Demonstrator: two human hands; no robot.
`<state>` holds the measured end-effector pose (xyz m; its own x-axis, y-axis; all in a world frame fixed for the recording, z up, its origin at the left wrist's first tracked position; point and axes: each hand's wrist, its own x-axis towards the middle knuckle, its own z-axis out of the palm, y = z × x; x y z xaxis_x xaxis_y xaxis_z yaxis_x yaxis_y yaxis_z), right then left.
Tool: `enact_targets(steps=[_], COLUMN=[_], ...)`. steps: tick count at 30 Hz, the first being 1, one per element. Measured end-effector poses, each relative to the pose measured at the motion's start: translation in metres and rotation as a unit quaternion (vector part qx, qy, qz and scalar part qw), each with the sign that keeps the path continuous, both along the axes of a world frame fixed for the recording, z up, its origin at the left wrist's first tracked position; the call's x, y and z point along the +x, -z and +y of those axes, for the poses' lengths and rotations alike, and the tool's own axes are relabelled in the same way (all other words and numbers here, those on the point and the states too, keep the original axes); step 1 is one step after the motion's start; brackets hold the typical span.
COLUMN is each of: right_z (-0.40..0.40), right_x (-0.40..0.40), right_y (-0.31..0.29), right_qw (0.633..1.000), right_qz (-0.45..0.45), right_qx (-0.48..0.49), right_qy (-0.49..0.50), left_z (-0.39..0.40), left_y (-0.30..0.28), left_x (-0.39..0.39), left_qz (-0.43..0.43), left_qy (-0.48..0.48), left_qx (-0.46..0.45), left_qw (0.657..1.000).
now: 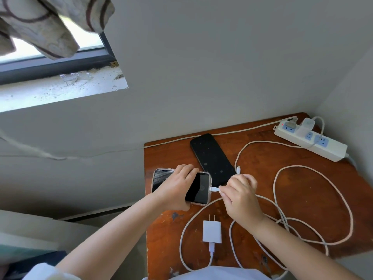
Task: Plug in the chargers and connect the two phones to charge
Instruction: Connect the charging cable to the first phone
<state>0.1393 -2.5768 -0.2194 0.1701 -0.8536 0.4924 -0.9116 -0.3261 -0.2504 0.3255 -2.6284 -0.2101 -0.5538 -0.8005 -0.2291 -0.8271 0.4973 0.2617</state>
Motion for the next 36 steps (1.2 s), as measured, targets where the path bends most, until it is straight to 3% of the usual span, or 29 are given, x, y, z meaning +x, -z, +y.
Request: enact_targets(steps=[17,23,29,36], right_z=[0.008,0.009,0.011,0.013], right_x=[0.008,0.011,-0.008,-0.013], right_y=[0.006,0.014,0.025,0.037], right_qw=[1.000,0.996,0.994,0.992], right_qz=[-0.019,-0.005,-0.020,0.027], right_qx=[0.017,0.078,0.109,0.119], right_qy=[0.007,-0.042,-0.016,-0.017], left_z=[-0.005,-0.031,-0.053,-0.056], left_y=[0.000,-0.005,-0.006,-0.005], left_x=[0.000,0.008,0.003,-0.003], left_qz=[-0.046,-0.155,-0.233,-0.237], left_qy=[0.032,0.145,0.209,0.226], left_qx=[0.004,0.008,0.024,0.013], left_qw=[0.998,0.977,0.950,0.945])
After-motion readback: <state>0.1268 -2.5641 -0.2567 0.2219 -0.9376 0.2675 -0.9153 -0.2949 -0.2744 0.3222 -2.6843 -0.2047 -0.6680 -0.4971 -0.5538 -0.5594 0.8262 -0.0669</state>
